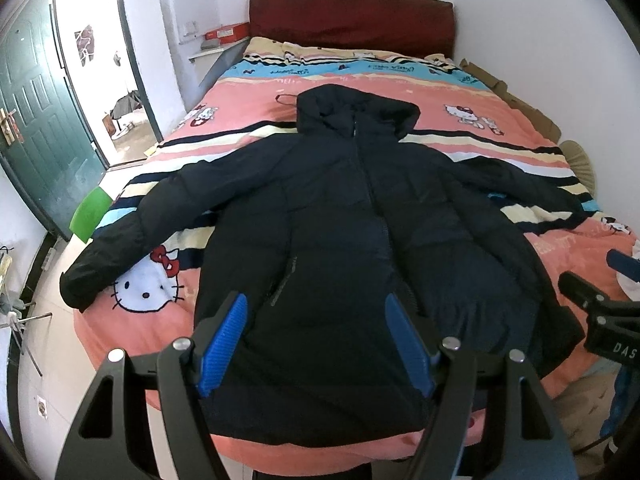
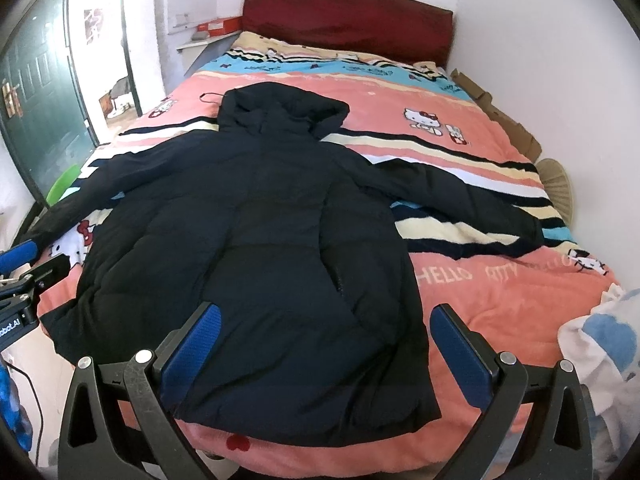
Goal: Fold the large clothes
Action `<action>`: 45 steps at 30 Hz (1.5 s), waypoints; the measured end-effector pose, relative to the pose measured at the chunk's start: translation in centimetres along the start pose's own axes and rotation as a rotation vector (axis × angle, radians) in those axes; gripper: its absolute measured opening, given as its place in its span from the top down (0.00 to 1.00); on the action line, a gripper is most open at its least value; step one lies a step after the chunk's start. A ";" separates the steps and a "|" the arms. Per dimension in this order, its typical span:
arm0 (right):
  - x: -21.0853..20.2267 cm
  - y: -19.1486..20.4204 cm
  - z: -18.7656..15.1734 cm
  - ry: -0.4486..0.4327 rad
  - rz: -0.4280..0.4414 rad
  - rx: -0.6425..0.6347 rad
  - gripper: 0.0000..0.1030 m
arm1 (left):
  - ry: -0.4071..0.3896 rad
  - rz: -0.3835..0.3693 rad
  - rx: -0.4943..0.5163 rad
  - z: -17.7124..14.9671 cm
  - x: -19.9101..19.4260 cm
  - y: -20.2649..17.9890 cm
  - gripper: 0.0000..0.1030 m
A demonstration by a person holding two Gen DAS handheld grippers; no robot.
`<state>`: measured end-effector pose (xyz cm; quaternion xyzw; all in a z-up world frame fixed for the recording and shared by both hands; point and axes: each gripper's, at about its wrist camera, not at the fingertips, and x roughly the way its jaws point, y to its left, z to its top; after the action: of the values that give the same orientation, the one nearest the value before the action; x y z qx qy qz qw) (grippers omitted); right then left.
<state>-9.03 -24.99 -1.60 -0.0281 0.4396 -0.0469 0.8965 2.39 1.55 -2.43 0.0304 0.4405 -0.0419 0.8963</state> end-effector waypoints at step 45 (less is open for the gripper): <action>14.9 -15.1 2.5 0.086 -0.110 0.345 0.00 | 0.192 -0.058 0.003 2.6 12.5 0.0 0.32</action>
<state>1.16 -41.56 -10.39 0.1040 0.4609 -0.1719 0.8644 12.07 0.74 -10.75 0.0227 0.5250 -0.0655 0.8483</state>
